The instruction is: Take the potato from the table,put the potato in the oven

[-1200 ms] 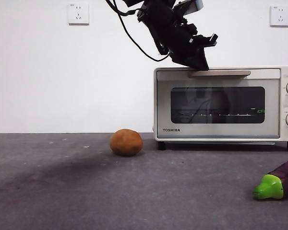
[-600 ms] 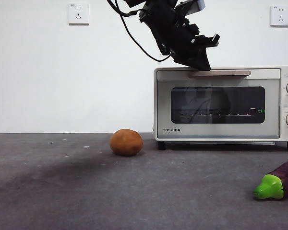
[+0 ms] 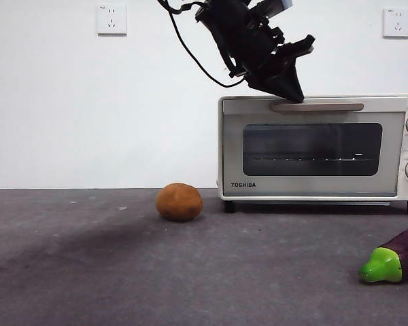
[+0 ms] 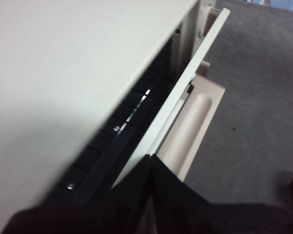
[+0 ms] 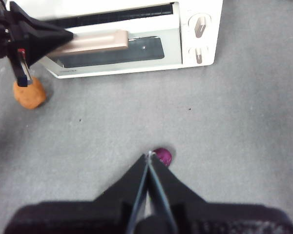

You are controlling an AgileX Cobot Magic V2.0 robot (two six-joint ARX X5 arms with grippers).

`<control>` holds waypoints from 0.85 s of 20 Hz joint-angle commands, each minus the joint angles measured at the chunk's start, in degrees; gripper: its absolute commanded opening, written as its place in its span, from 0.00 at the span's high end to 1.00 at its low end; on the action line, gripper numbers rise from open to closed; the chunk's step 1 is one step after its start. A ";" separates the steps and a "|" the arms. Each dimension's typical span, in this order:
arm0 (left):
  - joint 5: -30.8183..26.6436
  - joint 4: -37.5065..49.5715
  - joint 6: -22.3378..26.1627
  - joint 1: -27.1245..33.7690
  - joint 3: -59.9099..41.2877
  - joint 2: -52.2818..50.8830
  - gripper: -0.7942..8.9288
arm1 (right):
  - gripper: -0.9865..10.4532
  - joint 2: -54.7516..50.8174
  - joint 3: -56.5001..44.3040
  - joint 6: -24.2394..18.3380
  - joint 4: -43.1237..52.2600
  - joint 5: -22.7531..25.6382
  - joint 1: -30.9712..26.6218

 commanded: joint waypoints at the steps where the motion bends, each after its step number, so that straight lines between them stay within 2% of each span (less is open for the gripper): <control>1: -1.14 -5.68 -3.17 -0.98 -2.56 3.98 0.93 | 0.91 -1.97 0.15 -0.13 -0.07 -0.15 0.07; 6: -0.83 -10.56 -5.60 -2.36 -2.56 4.07 0.93 | 0.91 -5.64 0.15 1.40 -0.81 -0.13 0.07; 13: -0.85 -13.11 -8.31 -3.89 -2.56 4.09 0.93 | 0.91 -11.15 0.15 2.86 -3.02 -0.13 0.07; 17: -0.83 -15.65 -8.61 -4.11 -2.56 4.09 0.93 | 0.91 -14.78 0.15 3.32 -3.80 -0.15 0.07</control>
